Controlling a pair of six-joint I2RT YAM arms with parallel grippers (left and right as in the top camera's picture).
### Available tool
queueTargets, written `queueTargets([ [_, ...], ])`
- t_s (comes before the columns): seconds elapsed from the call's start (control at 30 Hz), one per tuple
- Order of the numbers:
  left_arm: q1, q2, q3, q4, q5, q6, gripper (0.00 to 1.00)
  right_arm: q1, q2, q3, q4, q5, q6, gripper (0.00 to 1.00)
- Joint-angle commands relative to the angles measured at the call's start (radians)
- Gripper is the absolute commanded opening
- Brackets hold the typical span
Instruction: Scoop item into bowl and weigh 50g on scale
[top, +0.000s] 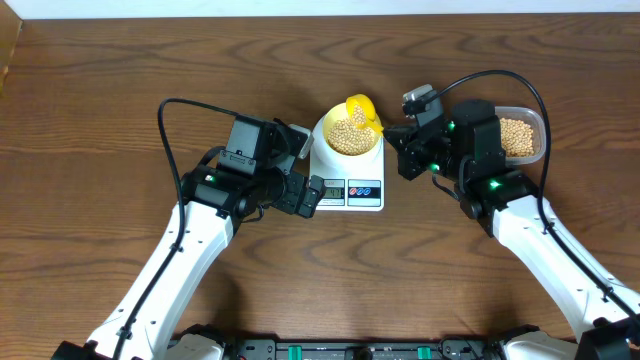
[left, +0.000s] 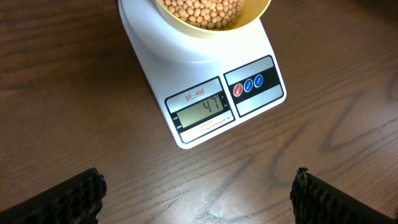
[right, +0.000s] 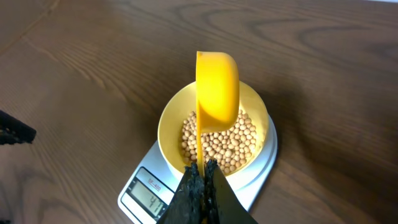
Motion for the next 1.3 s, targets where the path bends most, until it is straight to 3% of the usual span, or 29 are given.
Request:
queueTargets([
  [0.0, 0.0, 0.008, 0.006, 0.001, 0.004, 0.016, 0.97, 0.006, 0.011, 0.007, 0.001, 0.002, -0.05, 0.01],
  [0.7, 0.0, 0.008, 0.006, 0.001, 0.004, 0.016, 0.97, 0.014, 0.011, 0.007, -0.024, 0.011, -0.068, 0.01],
  [0.9, 0.0, 0.008, 0.006, 0.001, 0.004, 0.016, 0.97, 0.013, 0.011, 0.007, 0.014, 0.008, 0.072, 0.01],
  [1.27, 0.0, 0.008, 0.006, 0.0, 0.004, 0.016, 0.97, 0.013, 0.011, 0.007, -0.011, 0.009, -0.045, 0.01],
])
